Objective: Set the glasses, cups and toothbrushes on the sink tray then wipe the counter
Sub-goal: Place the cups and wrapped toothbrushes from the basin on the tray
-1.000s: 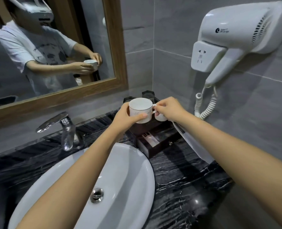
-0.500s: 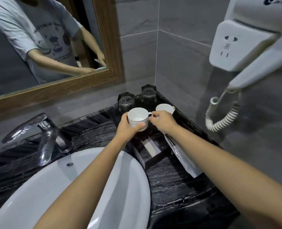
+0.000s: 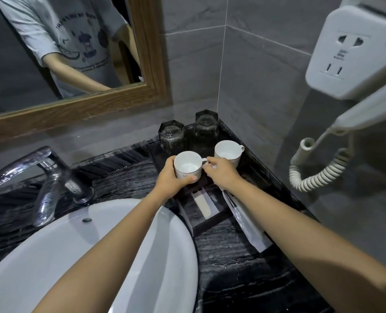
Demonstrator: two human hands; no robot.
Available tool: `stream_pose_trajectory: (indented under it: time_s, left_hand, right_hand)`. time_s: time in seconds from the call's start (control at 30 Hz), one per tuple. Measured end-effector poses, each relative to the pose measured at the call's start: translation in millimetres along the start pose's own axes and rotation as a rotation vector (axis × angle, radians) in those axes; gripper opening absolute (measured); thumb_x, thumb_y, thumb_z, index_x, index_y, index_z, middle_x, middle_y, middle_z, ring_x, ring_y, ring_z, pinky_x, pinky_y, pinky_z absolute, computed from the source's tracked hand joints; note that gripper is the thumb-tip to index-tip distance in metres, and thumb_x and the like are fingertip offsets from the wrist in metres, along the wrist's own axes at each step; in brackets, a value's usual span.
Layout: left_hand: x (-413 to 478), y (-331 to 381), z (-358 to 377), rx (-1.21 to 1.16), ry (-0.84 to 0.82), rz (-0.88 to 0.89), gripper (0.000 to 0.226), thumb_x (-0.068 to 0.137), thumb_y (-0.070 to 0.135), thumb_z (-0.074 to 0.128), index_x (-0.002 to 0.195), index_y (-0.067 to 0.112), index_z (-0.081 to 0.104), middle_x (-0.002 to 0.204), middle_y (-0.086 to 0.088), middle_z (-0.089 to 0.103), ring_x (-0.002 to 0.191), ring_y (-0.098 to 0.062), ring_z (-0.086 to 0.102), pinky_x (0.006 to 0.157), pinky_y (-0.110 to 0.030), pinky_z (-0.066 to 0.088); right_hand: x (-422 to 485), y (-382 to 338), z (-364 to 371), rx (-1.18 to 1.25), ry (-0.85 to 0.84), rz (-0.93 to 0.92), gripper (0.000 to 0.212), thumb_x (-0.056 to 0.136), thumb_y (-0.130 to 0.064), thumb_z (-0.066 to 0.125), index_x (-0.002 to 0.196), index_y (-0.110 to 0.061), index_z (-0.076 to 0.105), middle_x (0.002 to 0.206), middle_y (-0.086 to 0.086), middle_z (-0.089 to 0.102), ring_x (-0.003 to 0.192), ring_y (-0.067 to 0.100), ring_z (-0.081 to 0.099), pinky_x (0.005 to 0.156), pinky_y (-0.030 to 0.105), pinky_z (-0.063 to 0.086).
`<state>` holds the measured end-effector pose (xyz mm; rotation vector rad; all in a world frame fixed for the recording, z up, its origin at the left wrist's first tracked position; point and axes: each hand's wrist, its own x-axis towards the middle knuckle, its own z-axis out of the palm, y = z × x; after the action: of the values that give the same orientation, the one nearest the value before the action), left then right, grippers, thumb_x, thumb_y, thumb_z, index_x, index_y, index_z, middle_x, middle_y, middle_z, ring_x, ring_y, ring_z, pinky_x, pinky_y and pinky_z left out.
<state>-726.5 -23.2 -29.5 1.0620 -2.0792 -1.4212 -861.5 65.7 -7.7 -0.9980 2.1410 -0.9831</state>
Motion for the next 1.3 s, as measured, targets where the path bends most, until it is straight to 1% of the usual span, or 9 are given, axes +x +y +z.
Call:
stream_pose_trajectory:
  time_s: [0.13,0.33,0.43,0.63,0.8,0.97,1.07,1.17,1.3]
  left_hand:
    - [0.7,2.5,0.5,0.032,0.008,-0.001,0.077,0.07,0.023,0.08,0.132,0.018,0.036,0.119,0.008,0.047,0.108,-0.013,0.047,0.085,-0.026,0.038]
    - [-0.3,3.3,-1.4,0.025,0.002,-0.013,0.078,0.068,0.021,0.082,0.131,0.018,0.037,0.12,0.007,0.048,0.109,-0.013,0.047,0.087,-0.026,0.039]
    - [-1.0,3.0,-1.1,0.026,-0.001,-0.022,0.078,0.067,0.023,0.082,0.131,0.018,0.037,0.125,0.004,0.05,0.11,-0.013,0.047,0.087,-0.026,0.039]
    - [-9.6,10.9,-5.7,-0.008,0.026,-0.121,0.106,0.065,0.025,0.084,0.146,0.015,0.016,0.142,-0.004,0.042,0.131,-0.022,0.041,0.105,-0.035,0.038]
    - [-65.2,49.5,-4.9,-0.158,0.29,-0.096,0.046,0.089,0.035,0.057,0.129,0.016,0.047,0.118,-0.001,0.059,0.102,-0.013,0.055,0.093,-0.03,0.045]
    - [-104.4,84.9,13.2,-0.171,-0.204,-0.104,0.025,0.089,0.05,0.049,0.095,0.029,0.062,0.105,0.005,0.067,0.096,-0.012,0.062,0.087,-0.028,0.048]
    - [-113.4,99.1,18.9,-0.23,-0.231,-0.094,0.029,0.093,0.035,0.051,0.109,0.013,0.061,0.103,0.0,0.069,0.084,-0.005,0.065,0.08,-0.021,0.049]
    - [-118.1,105.7,17.2,-0.386,-0.173,-0.12,0.02,0.094,0.015,0.05,0.109,0.006,0.059,0.095,-0.007,0.071,0.08,-0.014,0.069,0.081,-0.03,0.056]
    - [-124.0,108.9,9.0,-0.536,-0.159,-0.128,0.019,0.093,0.007,0.052,0.109,0.0,0.058,0.091,-0.013,0.071,0.076,-0.02,0.072,0.074,-0.033,0.06]
  right_hand:
    - [2.7,4.9,2.7,0.024,0.005,-0.011,0.047,0.096,-0.018,0.047,0.14,-0.002,0.043,0.138,0.014,0.053,0.126,0.022,0.049,0.101,0.025,0.036]
    - [4.5,12.0,8.4,0.051,0.022,-0.002,0.038,0.092,-0.018,0.048,0.125,-0.002,0.056,0.073,-0.015,0.038,0.066,-0.001,0.037,0.059,0.012,0.03]
    - [1.0,11.9,8.7,0.026,0.029,0.009,0.009,0.091,-0.017,0.048,0.091,-0.024,0.055,0.072,-0.014,0.039,0.064,0.002,0.036,0.056,0.012,0.028]
    - [-16.4,-2.1,2.1,0.114,0.135,-0.031,0.05,0.093,-0.024,0.054,0.138,-0.004,0.043,0.11,0.006,0.053,0.1,0.019,0.051,0.096,0.037,0.047]
    - [-31.5,-24.6,-24.1,0.328,0.24,-0.017,0.032,0.095,-0.028,0.051,0.1,0.001,0.062,0.076,-0.001,0.058,0.066,0.013,0.053,0.056,0.017,0.044]
    - [-45.4,-66.4,-43.7,0.412,0.203,-0.037,0.038,0.098,-0.027,0.044,0.105,0.005,0.062,0.077,-0.008,0.053,0.068,0.003,0.048,0.06,0.015,0.036]
    - [-55.2,-84.4,-47.7,0.44,0.245,-0.064,0.05,0.099,-0.027,0.042,0.087,0.02,0.054,0.068,0.003,0.038,0.065,0.018,0.037,0.057,0.028,0.027]
    - [-67.1,-98.2,-54.3,0.479,0.206,-0.093,0.048,0.099,-0.033,0.041,0.057,-0.01,0.042,0.06,-0.002,0.035,0.055,0.013,0.032,0.056,0.029,0.027]
    - [-79.1,-100.0,-63.8,0.491,0.139,-0.069,0.039,0.096,-0.037,0.046,0.124,-0.011,0.05,0.11,-0.003,0.053,0.099,0.014,0.05,0.08,0.026,0.038]
